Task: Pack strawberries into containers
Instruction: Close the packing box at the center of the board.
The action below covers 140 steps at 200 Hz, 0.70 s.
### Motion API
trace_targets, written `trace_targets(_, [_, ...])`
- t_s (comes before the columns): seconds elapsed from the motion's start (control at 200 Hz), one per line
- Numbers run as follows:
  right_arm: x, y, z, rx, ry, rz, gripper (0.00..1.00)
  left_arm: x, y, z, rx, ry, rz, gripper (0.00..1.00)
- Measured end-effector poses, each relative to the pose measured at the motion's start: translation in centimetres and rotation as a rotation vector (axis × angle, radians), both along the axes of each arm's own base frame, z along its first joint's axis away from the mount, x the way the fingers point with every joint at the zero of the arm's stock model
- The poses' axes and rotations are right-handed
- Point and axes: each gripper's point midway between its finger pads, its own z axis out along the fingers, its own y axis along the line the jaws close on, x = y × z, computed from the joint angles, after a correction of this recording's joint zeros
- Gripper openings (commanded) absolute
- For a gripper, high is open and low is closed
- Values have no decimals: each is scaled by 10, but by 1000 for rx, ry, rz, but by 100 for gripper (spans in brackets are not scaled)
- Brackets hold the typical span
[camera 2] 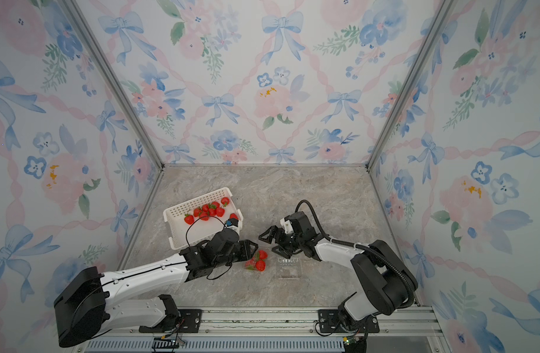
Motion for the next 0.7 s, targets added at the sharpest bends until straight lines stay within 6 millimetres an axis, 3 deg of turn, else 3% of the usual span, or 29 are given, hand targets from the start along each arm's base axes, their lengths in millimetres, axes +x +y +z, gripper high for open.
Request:
trace_targets(0.415, [2, 2, 0, 16, 4, -6, 96, -11, -6, -12, 16, 28, -28, 39])
trace_targets(0.7, [-8, -9, -14, -67, 22, 9, 96, -20, -8, -23, 37, 52, -44, 38])
